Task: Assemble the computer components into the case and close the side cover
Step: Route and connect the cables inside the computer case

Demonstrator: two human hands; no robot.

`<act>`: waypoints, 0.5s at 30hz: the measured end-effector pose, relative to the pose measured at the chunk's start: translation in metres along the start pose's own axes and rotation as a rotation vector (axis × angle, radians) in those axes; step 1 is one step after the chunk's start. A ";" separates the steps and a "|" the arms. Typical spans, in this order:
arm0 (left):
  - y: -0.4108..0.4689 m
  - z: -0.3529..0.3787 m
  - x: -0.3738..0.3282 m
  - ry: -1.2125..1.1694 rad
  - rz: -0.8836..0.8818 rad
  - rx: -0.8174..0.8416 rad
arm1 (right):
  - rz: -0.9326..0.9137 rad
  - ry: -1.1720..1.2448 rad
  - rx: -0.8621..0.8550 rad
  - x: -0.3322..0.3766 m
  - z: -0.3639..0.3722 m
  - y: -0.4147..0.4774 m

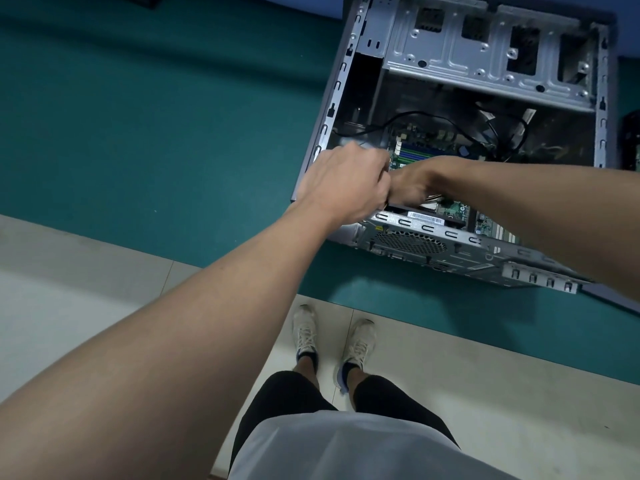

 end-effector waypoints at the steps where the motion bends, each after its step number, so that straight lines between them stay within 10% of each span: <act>1: 0.000 0.000 0.000 0.001 -0.001 0.005 | 0.006 -0.010 0.004 0.001 0.001 0.002; 8: 0.003 0.004 -0.004 0.048 0.000 0.118 | 0.092 0.102 -0.010 -0.004 0.006 0.000; 15: 0.011 0.032 0.001 -0.140 -0.196 0.630 | 0.163 0.274 -0.180 -0.014 0.004 -0.008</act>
Point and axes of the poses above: each hand's wrist, its own y-axis towards the middle knuckle, its own z-axis out of the palm, x = y × z, the point moved 6 cm from there along y, towards the middle knuckle, and after that the axes turned 1 degree about -z, right-handed, at the moved point
